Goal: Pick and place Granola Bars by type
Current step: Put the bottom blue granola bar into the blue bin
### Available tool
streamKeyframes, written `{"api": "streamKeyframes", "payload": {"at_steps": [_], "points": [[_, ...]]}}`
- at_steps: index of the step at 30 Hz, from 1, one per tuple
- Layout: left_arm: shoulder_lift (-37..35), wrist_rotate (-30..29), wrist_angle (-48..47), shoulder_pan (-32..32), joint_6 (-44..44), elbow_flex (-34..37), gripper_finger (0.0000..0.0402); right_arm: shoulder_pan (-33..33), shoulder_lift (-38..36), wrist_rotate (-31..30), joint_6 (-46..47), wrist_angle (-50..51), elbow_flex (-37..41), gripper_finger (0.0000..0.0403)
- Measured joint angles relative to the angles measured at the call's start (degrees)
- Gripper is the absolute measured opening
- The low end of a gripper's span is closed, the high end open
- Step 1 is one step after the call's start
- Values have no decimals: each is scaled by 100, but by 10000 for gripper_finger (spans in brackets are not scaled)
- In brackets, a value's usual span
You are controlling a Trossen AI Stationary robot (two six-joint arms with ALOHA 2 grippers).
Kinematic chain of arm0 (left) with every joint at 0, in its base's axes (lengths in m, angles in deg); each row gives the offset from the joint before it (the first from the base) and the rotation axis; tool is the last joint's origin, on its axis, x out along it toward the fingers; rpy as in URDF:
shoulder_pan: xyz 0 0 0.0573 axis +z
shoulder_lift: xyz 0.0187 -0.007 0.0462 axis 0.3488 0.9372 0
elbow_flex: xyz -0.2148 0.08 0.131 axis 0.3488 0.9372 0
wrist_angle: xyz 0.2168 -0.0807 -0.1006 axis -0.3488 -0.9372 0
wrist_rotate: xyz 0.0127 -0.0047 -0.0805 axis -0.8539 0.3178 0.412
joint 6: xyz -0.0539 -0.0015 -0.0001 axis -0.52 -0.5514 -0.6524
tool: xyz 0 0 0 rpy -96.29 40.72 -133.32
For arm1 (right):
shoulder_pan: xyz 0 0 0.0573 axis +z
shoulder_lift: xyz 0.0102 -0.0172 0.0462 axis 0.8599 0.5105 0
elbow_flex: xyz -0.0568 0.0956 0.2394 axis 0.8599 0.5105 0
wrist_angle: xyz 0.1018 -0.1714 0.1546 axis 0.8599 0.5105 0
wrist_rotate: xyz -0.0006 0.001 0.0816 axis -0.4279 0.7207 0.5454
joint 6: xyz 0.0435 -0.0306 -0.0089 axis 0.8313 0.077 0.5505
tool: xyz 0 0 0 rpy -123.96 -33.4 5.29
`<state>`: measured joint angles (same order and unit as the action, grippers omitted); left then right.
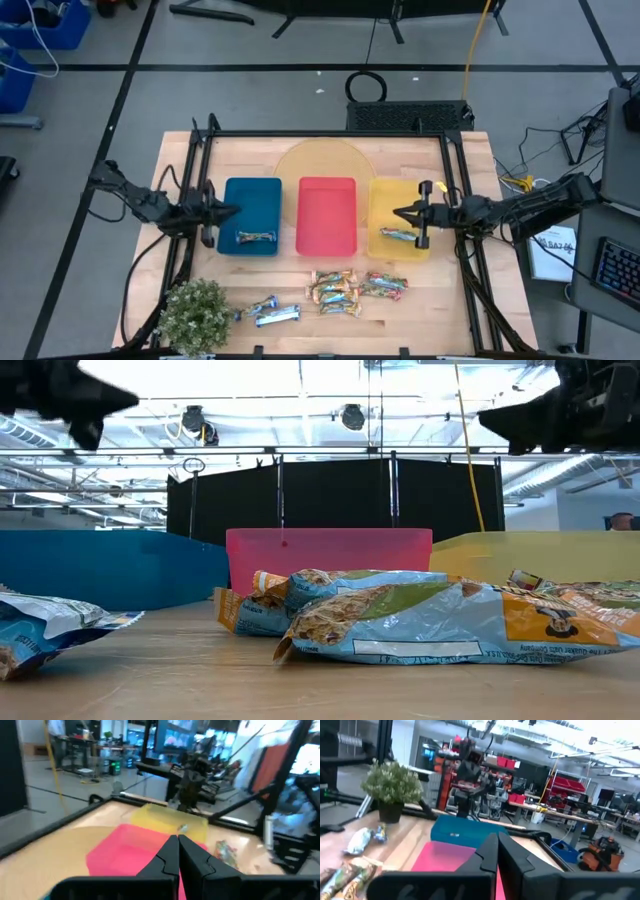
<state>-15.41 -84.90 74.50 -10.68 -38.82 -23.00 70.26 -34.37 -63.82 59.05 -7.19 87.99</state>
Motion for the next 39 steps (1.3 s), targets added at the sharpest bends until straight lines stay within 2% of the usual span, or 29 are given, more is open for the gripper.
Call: {"api": "streamKeyframes", "payload": {"at_steps": [4,8,13,17,22,26,29,32,35,39], "points": [[1782,-98,-250,0,-178,-1178,8,0,-9,2,-318,-98,3,1],[3699,71,-1725,0,-1177,-2906,8,0,-8,0,-505,-177,7,1],[5941,664,-3218,0,-2032,-4749,14,0,-8,0,-614,-236,13,1],[7351,1152,-3752,-1,-2353,-6101,48,0,-8,0,-608,-297,17,0],[8653,1949,-4578,-2,-2255,-7410,123,2,-8,0,-213,-476,17,0],[9266,2717,-4939,-39,-2759,-7721,192,2,-8,0,-143,-471,22,0],[9670,3389,-5030,-88,-3081,-7721,226,2,-8,0,-145,-469,22,0],[10020,3852,-5181,-172,-3386,-7719,241,2,-8,0,-146,-469,22,0],[10274,4363,-5132,-278,-3298,-7717,243,2,-8,0,-173,-469,24,0],[10420,4425,-5020,-436,-3319,-7714,244,2,-8,0,-269,-469,24,0]]}}
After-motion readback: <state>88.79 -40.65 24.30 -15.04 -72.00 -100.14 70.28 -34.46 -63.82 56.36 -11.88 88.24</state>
